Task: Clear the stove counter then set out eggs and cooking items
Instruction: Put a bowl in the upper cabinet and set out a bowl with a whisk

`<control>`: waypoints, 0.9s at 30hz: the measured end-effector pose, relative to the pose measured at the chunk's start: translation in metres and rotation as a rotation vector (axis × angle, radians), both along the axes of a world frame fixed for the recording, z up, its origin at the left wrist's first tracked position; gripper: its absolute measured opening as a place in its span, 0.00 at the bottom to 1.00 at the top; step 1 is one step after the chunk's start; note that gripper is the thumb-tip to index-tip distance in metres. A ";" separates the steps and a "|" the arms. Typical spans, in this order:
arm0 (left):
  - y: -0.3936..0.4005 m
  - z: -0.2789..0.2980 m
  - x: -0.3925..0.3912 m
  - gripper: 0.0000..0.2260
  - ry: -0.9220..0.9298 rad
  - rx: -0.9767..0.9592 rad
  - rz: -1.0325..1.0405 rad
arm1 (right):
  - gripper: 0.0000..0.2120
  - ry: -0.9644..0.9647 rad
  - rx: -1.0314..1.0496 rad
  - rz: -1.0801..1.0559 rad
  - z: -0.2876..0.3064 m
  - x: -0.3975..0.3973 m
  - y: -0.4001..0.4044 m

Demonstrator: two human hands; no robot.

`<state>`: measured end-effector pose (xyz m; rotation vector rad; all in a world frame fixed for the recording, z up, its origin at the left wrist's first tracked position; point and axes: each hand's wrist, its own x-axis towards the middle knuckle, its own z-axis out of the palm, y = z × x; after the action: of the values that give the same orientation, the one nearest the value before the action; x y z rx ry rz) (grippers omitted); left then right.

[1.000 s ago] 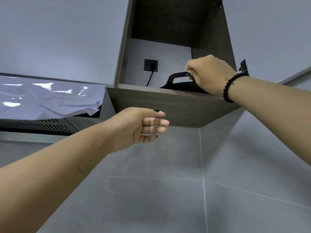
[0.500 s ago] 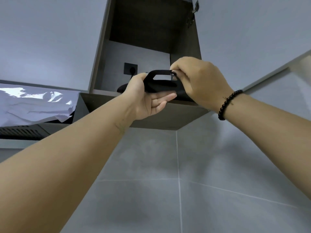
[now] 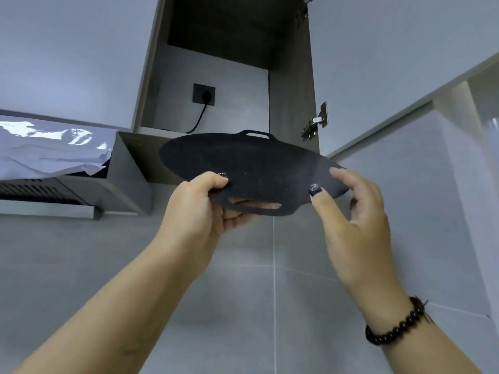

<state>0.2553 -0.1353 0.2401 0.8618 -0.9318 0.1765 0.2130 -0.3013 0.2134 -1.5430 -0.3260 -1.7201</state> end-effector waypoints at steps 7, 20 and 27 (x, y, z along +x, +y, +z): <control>0.016 -0.067 -0.017 0.12 -0.016 -0.058 0.130 | 0.20 0.247 0.321 0.659 -0.049 -0.016 0.001; 0.109 -0.173 -0.046 0.13 0.132 0.198 0.052 | 0.15 0.495 0.496 0.868 -0.163 -0.080 0.060; 0.143 -0.287 -0.059 0.11 0.353 0.438 -0.103 | 0.15 0.643 0.836 0.857 -0.291 -0.124 0.093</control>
<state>0.1966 0.0074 -0.0469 1.1986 -0.6866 -0.2737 0.0890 -0.2082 -0.0772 -0.9940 0.0804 -0.5069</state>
